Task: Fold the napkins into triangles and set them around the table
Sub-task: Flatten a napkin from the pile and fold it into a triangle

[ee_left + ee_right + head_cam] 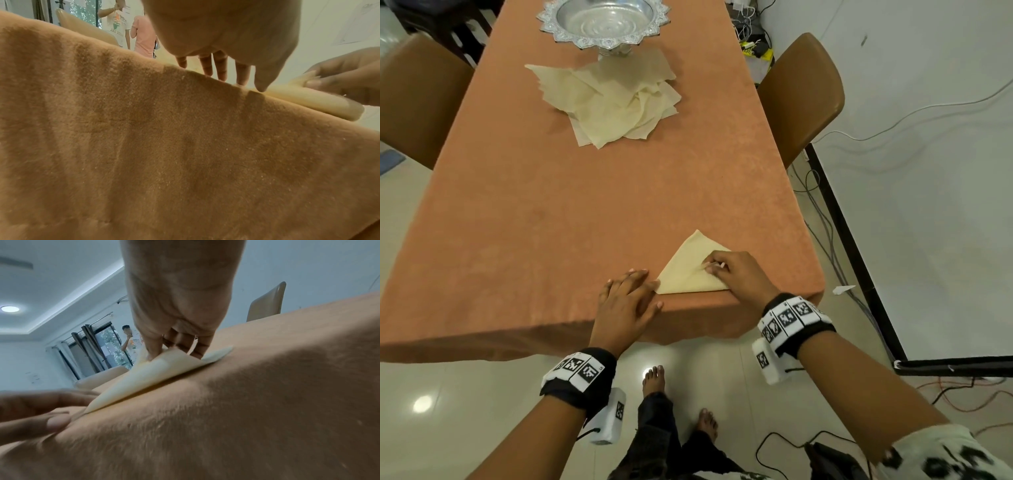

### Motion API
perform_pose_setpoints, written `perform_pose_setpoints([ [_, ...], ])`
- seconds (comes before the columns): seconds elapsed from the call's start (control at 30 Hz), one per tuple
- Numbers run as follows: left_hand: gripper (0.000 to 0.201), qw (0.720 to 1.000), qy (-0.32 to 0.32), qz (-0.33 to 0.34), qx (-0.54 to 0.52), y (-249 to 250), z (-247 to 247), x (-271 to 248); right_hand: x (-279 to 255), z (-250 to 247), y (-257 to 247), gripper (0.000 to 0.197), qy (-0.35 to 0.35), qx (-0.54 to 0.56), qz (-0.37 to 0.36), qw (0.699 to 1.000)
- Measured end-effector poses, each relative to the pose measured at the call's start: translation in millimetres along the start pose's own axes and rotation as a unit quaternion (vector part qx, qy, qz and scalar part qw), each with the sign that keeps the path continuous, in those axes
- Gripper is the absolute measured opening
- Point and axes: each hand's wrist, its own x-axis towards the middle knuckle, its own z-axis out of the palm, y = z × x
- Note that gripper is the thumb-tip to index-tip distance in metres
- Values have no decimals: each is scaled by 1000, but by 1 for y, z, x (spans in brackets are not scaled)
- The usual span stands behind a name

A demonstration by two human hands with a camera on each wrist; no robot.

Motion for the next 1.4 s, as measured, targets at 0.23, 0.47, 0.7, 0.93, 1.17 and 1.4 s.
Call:
perform_pose_setpoints([
  [0.23, 34, 991, 64, -106, -57, 9, 1, 19, 46, -5, -2, 23, -4, -10, 68, 998],
  [0.47, 13, 977, 69, -190, -69, 17, 3, 27, 18, -15, 22, 22, 3, 98, 151, 984],
  [0.7, 13, 971, 50, -227, -46, 23, -6, 34, 35, -10, 16, 5, 61, 25, 157, 985],
  [0.93, 20, 964, 19, -264, 30, 39, -18, 38, 43, -7, 10, 10, 69, -61, 165, 982],
  [1.17, 49, 997, 9, 20, 76, 59, -2, 38, 42, -4, 7, 12, 79, -121, 136, 980],
  [1.4, 76, 990, -129, -21, 60, 56, 26, 43, 33, -24, 23, 21, 81, 4, 180, 980],
])
